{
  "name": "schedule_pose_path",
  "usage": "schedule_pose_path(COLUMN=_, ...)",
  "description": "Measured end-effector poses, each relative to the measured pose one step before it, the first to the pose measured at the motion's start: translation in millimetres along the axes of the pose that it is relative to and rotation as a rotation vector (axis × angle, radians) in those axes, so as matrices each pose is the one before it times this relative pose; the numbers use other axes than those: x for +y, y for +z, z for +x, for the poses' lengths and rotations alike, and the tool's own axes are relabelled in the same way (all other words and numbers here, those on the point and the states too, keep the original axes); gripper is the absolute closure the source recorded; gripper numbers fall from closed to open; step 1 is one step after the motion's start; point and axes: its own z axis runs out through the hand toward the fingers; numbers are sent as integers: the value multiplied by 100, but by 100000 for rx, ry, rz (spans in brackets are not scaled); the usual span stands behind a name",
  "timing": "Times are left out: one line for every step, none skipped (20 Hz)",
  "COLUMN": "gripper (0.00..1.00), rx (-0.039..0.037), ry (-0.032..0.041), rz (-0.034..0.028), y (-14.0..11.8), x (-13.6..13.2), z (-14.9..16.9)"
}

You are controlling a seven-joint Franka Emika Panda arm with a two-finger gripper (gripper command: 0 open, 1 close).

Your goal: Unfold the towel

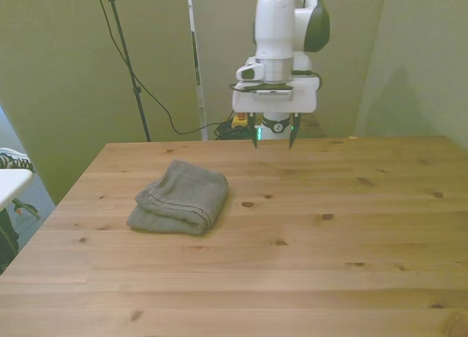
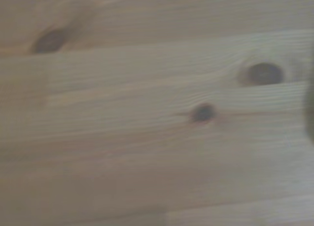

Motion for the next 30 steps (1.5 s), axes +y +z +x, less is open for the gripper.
schedule_pose_path(gripper=0, rx=100, ry=3241, rz=-92, y=-161, x=768, z=1645)
schedule_pose_path(gripper=0, rx=36, ry=2725, rz=-270, y=-254, x=816, z=1480)
schedule_pose_path(gripper=0, rx=-133, ry=2257, rz=-417, y=-281, x=834, z=1210)
schedule_pose_path(gripper=0, rx=-29, ry=1806, rz=-325, y=-352, x=889, z=1092)
schedule_pose_path(gripper=0, rx=-144, ry=1638, rz=-429, y=-304, x=957, z=995)
schedule_pose_path(gripper=0, rx=141, ry=1733, rz=-118, y=-292, x=938, z=983)
schedule_pose_path(gripper=0, rx=379, ry=1883, rz=4, y=-253, x=999, z=1023)
schedule_pose_path(gripper=0, rx=222, ry=1568, rz=150, y=-118, x=1016, z=993)
schedule_pose_path(gripper=0, rx=-64, ry=1137, rz=15, y=50, x=1046, z=932)
schedule_pose_path(gripper=0, rx=-580, ry=1083, rz=48, y=228, x=1034, z=882)
schedule_pose_path(gripper=0, rx=-1639, ry=950, rz=582, y=461, x=1046, z=864)
schedule_pose_path(gripper=0, rx=-2469, ry=1006, rz=1486, y=578, x=1047, z=888)
schedule_pose_path(gripper=0, rx=-2404, ry=1331, rz=1683, y=555, x=1010, z=981)
schedule_pose_path(gripper=0, rx=-1828, ry=1642, rz=1824, y=377, x=961, z=1181)
schedule_pose_path(gripper=0, rx=-1434, ry=1776, rz=2314, y=212, x=803, z=1302)
schedule_pose_path(gripper=0, rx=-910, ry=1577, rz=2582, y=56, x=527, z=1328)
schedule_pose_path(gripper=0, rx=-528, ry=1399, rz=2176, y=61, x=337, z=1329)
schedule_pose_path(gripper=0, rx=-655, ry=997, rz=2171, y=181, x=166, z=1173)
schedule_pose_path(gripper=0, rx=-1074, ry=566, rz=1825, y=382, x=39, z=981)
schedule_pose_path(gripper=0, rx=-1171, ry=283, rz=995, y=568, x=-19, z=819)
schedule_pose_path(gripper=0, rx=-869, ry=263, rz=377, y=622, x=-62, z=696)
schedule_pose_path(gripper=0, rx=-1038, ry=302, rz=321, y=616, x=-50, z=606)
schedule_pose_path(gripper=0, rx=-921, ry=98, rz=881, y=555, x=-47, z=542)
schedule_pose_path(gripper=0, rx=-774, ry=-70, rz=1438, y=452, x=-52, z=472)
schedule_pose_path(gripper=0, rx=-562, ry=-205, rz=1119, y=381, x=59, z=416)
schedule_pose_path(gripper=0, rx=-571, ry=-191, rz=1183, y=283, x=68, z=316)
schedule_pose_path(gripper=0, rx=-1165, ry=-856, rz=2096, y=232, x=54, z=193)
schedule_pose_path(gripper=0, rx=-979, ry=-1029, rz=1978, y=156, x=45, z=132)
schedule_pose_path(gripper=0, rx=-582, ry=-1061, rz=1697, y=135, x=53, z=88)
schedule_pose_path(gripper=0, rx=-560, ry=-946, rz=1386, y=181, x=-6, z=14)
